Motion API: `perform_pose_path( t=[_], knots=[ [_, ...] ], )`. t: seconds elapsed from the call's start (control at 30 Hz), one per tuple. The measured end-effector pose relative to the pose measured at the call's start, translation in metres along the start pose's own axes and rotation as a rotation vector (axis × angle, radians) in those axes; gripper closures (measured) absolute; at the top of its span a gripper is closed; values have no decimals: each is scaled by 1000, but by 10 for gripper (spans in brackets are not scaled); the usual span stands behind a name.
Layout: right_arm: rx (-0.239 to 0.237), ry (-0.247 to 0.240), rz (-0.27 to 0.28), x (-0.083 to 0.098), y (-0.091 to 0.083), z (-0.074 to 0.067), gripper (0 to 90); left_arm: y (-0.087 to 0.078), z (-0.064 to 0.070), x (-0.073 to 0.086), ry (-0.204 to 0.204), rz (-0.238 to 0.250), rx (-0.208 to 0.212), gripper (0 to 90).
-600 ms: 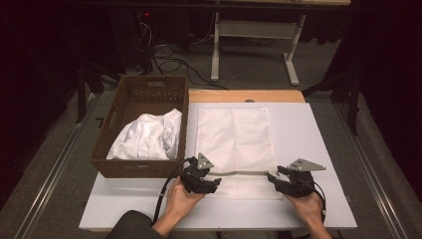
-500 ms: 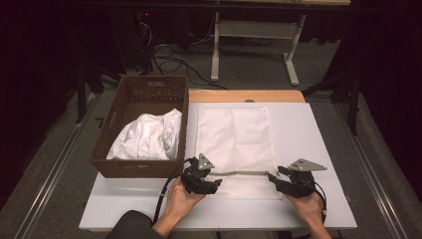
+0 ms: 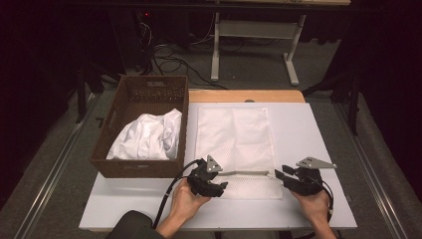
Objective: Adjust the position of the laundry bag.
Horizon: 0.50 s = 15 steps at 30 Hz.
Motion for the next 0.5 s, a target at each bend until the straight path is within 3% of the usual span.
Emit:
perform_pose_path(
  t=[0.23, 0.5],
  knots=[
    [-13, 40, -29, 6, 1, 10, 717, 13, 4, -9, -3, -16, 25, 445],
    [-30, 16, -57, 9, 10, 6, 783, 17, 6, -17, 17, -1, 33, 439]
  ],
)
Point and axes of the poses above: each handheld gripper's, and its own axes: y roughly forward along the jaws, x roughly out of its underside, z roughly to its right, the point moved 9 cm from there along y, roughly forward along the jaws, and after that the axes turned 3 degrees about -z, right-handed, at the moved point
